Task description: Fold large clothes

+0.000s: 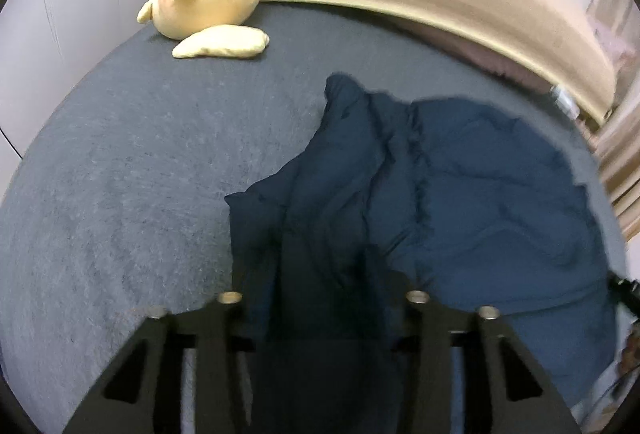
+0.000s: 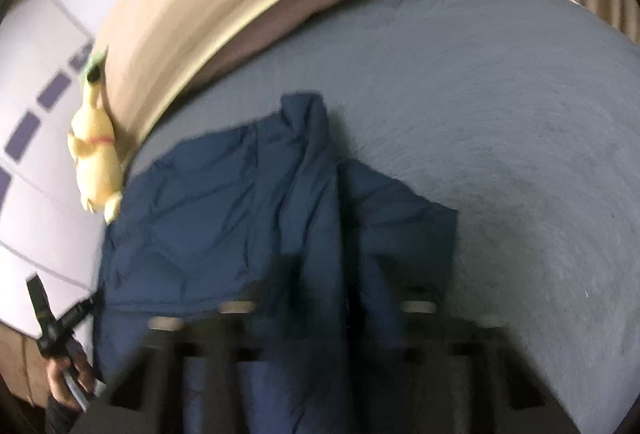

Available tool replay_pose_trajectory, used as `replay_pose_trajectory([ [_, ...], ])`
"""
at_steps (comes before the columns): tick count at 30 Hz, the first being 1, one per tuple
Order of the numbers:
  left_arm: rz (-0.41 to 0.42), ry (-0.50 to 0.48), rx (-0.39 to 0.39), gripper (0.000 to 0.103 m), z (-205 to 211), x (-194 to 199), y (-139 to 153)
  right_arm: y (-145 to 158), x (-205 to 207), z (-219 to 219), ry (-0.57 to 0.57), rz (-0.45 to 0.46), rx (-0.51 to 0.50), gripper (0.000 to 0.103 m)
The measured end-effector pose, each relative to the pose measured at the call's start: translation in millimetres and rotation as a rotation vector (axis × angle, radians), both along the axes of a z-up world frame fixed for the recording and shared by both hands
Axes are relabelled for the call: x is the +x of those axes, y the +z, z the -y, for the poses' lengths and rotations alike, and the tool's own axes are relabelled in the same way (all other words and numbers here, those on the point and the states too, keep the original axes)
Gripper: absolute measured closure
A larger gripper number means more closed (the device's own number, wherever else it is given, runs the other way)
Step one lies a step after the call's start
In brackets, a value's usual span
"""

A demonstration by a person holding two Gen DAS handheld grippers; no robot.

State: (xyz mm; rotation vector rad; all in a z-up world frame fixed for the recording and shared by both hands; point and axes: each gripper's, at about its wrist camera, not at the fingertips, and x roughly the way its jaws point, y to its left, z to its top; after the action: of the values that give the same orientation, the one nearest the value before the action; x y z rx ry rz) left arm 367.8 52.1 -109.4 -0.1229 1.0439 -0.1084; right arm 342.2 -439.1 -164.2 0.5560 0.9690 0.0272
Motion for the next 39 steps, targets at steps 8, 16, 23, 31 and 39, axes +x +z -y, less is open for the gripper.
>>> replay_pose_trajectory([
  [8, -0.009, 0.019, 0.056, 0.073, 2.6, 13.7, -15.4, -18.2, 11.2, -2.7, -0.008, -0.043, -0.055, 0.095],
  [16, 0.153, -0.013, 0.036, 0.030, 3.3, 22.1, 41.4, 26.7, 19.1, 6.1, -0.052, 0.096, -0.068, 0.012],
  [23, 0.035, -0.029, 0.082, 0.052, 20.1, 80.0, -7.0, 5.8, 83.1, 0.8, -0.014, 0.010, -0.047, 0.067],
  [31, 0.005, 0.042, 0.008, 0.053, 0.2, 89.2, -15.8, -12.7, 94.3, 17.3, -0.068, -0.039, 0.013, 0.065],
  [39, 0.178, 0.006, -0.049, 0.048, 21.8, 95.3, 33.2, 49.9, 101.5, -10.6, 0.007, 0.168, -0.010, 0.042],
])
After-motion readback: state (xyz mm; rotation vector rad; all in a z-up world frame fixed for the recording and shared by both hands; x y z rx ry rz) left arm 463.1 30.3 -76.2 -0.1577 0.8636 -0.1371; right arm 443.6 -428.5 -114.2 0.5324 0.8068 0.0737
